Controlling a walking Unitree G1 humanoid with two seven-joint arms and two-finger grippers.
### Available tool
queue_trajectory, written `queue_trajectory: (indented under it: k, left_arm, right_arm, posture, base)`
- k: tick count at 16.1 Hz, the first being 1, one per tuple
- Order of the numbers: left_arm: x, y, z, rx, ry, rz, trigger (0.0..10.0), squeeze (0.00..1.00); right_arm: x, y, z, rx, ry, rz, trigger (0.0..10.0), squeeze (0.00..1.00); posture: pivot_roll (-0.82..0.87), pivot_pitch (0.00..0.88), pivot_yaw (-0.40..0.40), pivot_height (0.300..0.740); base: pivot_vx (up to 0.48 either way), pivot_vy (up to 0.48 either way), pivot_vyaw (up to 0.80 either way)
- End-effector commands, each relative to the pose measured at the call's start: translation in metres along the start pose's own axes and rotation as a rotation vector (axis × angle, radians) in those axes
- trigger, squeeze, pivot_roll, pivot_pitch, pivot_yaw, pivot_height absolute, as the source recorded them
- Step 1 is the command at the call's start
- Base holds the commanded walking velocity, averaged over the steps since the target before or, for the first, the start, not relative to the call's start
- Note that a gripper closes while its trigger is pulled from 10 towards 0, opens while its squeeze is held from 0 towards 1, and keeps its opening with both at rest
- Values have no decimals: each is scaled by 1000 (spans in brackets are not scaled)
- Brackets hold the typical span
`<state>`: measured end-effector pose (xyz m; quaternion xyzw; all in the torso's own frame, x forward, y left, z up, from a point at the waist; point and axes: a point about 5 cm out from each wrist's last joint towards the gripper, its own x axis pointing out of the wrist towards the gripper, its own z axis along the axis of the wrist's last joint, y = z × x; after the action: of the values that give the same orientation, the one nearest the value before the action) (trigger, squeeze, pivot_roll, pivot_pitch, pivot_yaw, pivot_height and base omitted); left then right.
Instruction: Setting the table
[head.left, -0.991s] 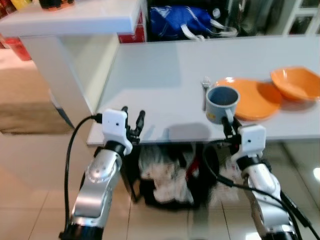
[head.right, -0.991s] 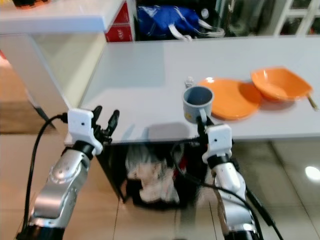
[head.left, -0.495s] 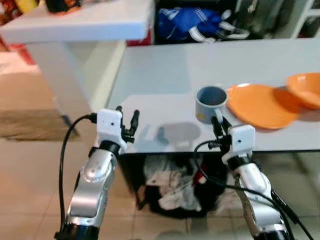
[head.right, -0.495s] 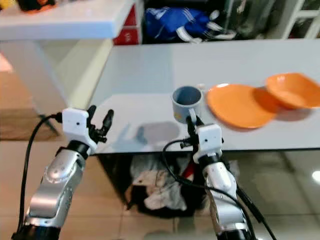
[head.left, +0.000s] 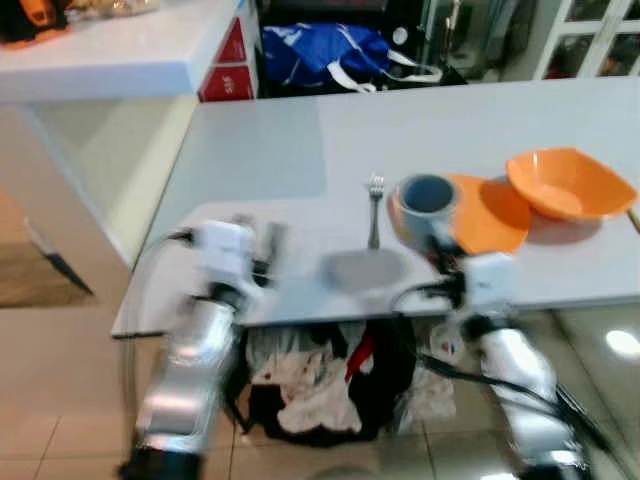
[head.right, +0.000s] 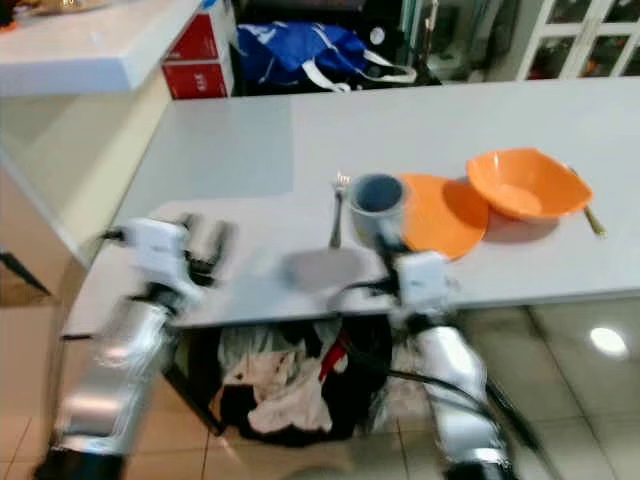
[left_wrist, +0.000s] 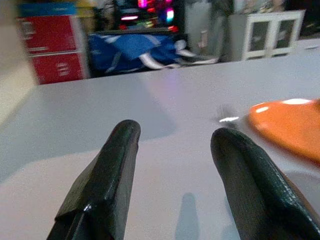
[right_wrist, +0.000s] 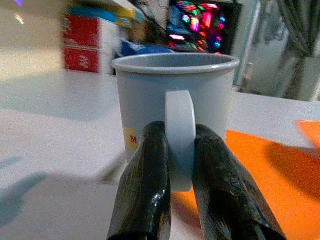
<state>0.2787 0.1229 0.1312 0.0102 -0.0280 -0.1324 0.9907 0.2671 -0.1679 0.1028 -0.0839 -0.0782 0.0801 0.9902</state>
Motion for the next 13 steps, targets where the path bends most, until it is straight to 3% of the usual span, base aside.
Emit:
queue_trajectory:
  k: [1, 6, 8, 13]
  left_arm:
    - [-1, 14, 3, 28, -7, 36, 10000, 0]
    - [-2, 10, 6, 19, -27, 18, 10000, 0]
    - [-3, 8, 8, 6, -45, 21, 10000, 0]
    - [-3, 4, 9, -1, -54, 14, 10000, 0]
  right_arm:
    - [5, 10, 9, 17, -44, 25, 0, 0]
    - [5, 9, 9, 19, -41, 22, 0, 0]
    - [5, 9, 9, 15, -43, 24, 0, 0]
    - [20, 5, 30, 23, -114, 17, 0, 0]
  posture:
    - [-109, 0, 69, 740]
    - [-111, 0, 68, 740]
    - [-109, 0, 65, 740]
    - [-114, 0, 65, 740]
  base:
    - [390, -274, 0]
    - [352, -318, 0]
    - [0, -431, 0]
    - [0, 0, 0]
